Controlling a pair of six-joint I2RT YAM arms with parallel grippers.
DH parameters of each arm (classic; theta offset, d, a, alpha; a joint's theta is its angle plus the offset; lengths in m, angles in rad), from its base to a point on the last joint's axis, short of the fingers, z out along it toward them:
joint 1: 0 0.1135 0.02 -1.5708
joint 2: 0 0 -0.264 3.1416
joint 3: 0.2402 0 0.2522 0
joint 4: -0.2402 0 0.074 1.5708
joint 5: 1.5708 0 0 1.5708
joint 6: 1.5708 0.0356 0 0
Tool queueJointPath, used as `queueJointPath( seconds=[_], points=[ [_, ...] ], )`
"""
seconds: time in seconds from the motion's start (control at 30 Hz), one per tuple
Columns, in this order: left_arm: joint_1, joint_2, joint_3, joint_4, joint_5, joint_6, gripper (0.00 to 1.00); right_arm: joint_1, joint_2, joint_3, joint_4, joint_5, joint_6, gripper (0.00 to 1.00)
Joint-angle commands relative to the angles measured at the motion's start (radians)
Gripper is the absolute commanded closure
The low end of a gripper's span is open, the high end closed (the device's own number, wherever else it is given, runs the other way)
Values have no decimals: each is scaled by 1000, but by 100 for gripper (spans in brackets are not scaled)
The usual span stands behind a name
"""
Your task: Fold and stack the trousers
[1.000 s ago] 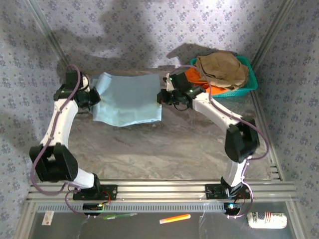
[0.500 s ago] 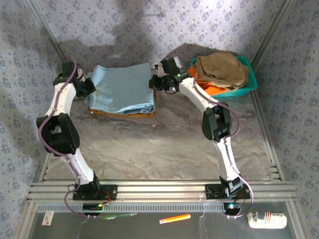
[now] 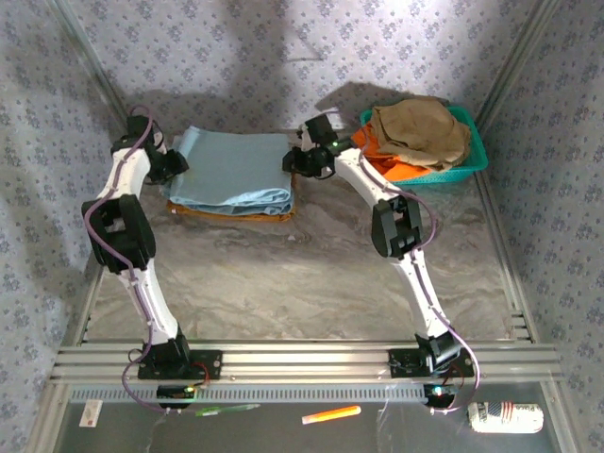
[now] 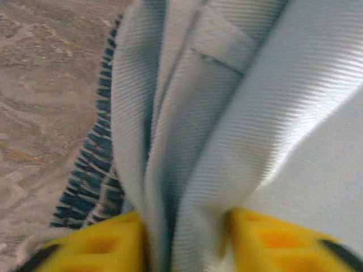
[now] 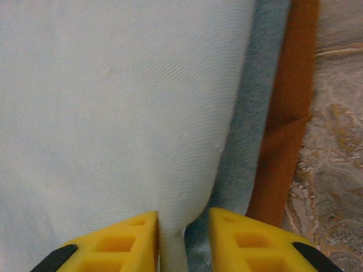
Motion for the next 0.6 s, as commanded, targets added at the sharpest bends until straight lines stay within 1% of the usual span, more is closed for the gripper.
queueJointPath(
  seconds=[0.0,0.03,0.1,0.17,0.3,0.33,0.4,0.47,0.53,0.57],
  points=[
    [47,-6,-8,22,-24,-27,35,-50,9,37,-59,-39,21,62],
    [51,-19,-7,19,-12,-43,33,-51,-6,32,-66,-46,10,61],
    [51,-57,21,-45,-8,-87,29,-44,-54,11,-86,-42,-22,59],
    [49,-119,21,-67,-2,-134,27,-38,-103,-24,-99,-26,-39,58],
    [32,-262,-27,-104,-52,-218,27,-9,-221,-136,-86,35,-55,57],
    [21,-286,-36,-113,-58,-225,29,1,-243,-165,-72,47,-57,57],
    [-12,-332,-62,-123,-75,-233,36,32,-282,-209,-53,65,-55,57],
    [-57,-363,-102,-91,-76,-233,43,66,-293,-222,-43,73,-58,59],
    [-104,-372,-144,-40,-73,-243,52,99,-280,-220,-32,73,-58,67],
    [-122,-363,-163,-13,-74,-243,59,112,-263,-214,-27,66,-53,73]
  ],
)
